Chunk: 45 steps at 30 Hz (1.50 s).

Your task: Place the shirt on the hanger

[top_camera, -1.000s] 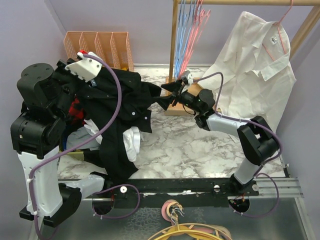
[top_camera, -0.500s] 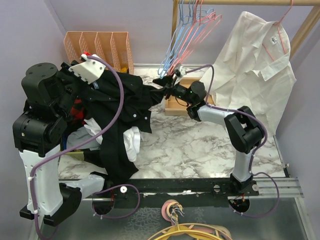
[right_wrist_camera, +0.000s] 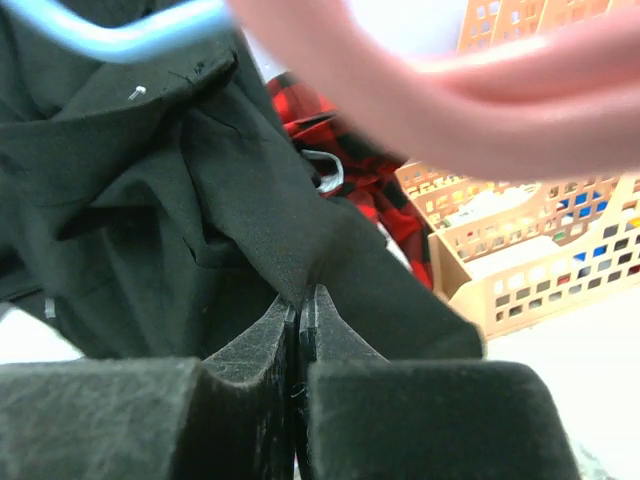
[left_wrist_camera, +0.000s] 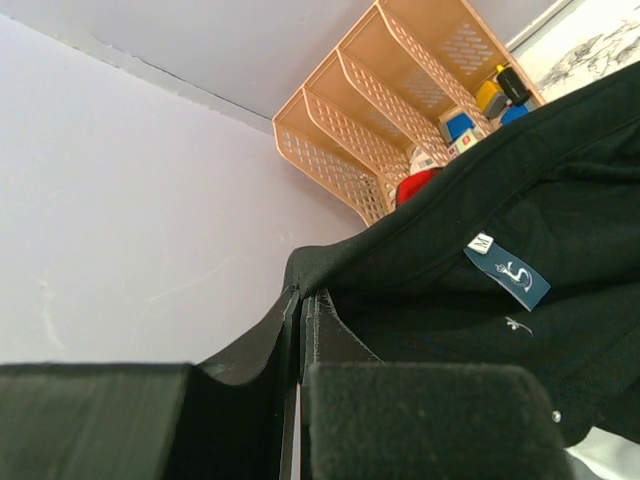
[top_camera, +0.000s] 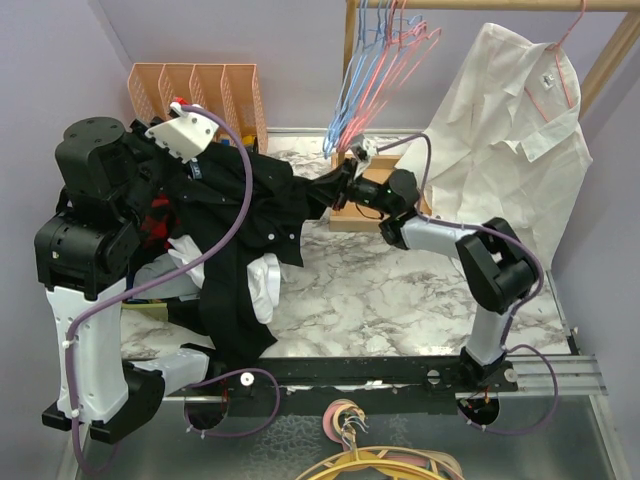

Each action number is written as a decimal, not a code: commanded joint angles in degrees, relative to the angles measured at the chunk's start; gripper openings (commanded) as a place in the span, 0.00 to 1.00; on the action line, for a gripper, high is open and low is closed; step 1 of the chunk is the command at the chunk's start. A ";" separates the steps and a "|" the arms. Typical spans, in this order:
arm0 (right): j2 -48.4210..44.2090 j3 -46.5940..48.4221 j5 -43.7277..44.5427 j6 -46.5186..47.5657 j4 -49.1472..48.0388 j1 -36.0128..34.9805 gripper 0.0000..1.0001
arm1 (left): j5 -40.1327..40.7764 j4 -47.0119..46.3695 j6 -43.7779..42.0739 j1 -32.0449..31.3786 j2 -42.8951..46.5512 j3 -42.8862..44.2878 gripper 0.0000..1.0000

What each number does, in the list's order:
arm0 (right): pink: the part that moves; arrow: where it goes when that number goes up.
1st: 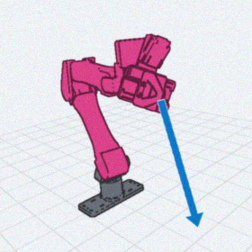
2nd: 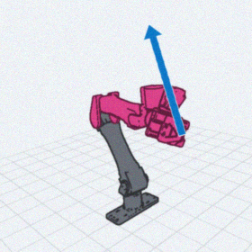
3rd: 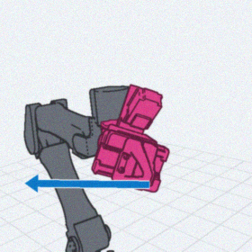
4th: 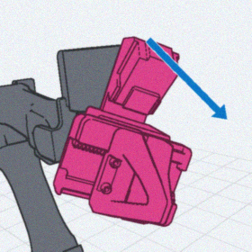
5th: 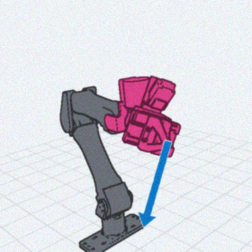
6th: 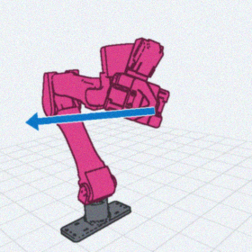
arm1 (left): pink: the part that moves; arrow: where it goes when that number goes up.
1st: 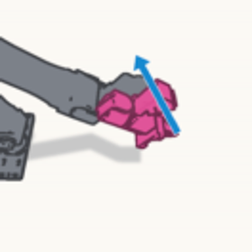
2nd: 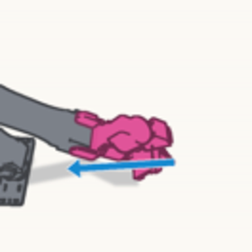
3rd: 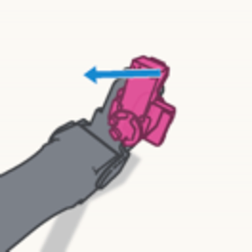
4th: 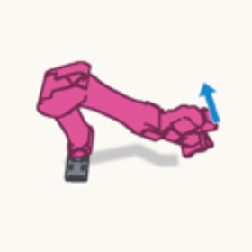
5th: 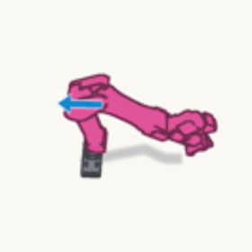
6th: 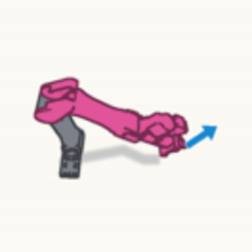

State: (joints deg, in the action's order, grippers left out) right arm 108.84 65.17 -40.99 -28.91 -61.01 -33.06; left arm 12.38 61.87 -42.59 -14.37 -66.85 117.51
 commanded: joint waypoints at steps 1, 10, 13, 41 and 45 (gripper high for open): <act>-13.26 -7.64 3.56 -3.71 -3.32 -0.42 0.01 | -3.84 -0.82 2.50 0.37 0.00 -1.10 0.00; -47.50 -14.65 11.46 12.17 20.82 -1.97 0.01 | -9.00 -1.66 7.89 0.48 -4.06 3.72 0.00; -55.09 -7.21 18.57 22.95 35.96 -2.00 0.01 | -15.28 -0.13 9.97 0.48 -5.90 6.25 0.00; -69.29 -22.53 43.52 14.66 61.26 -1.92 0.04 | -35.19 -19.10 25.51 -3.53 -18.06 -7.65 0.00; -71.59 -34.38 47.94 7.72 54.54 -1.92 0.70 | -32.90 -27.23 27.66 -5.53 -16.52 -20.49 0.00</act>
State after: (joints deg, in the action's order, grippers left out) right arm 38.98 39.22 -0.86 -11.88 -0.56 -35.14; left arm -20.82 44.80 -18.90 -17.96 -85.71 106.28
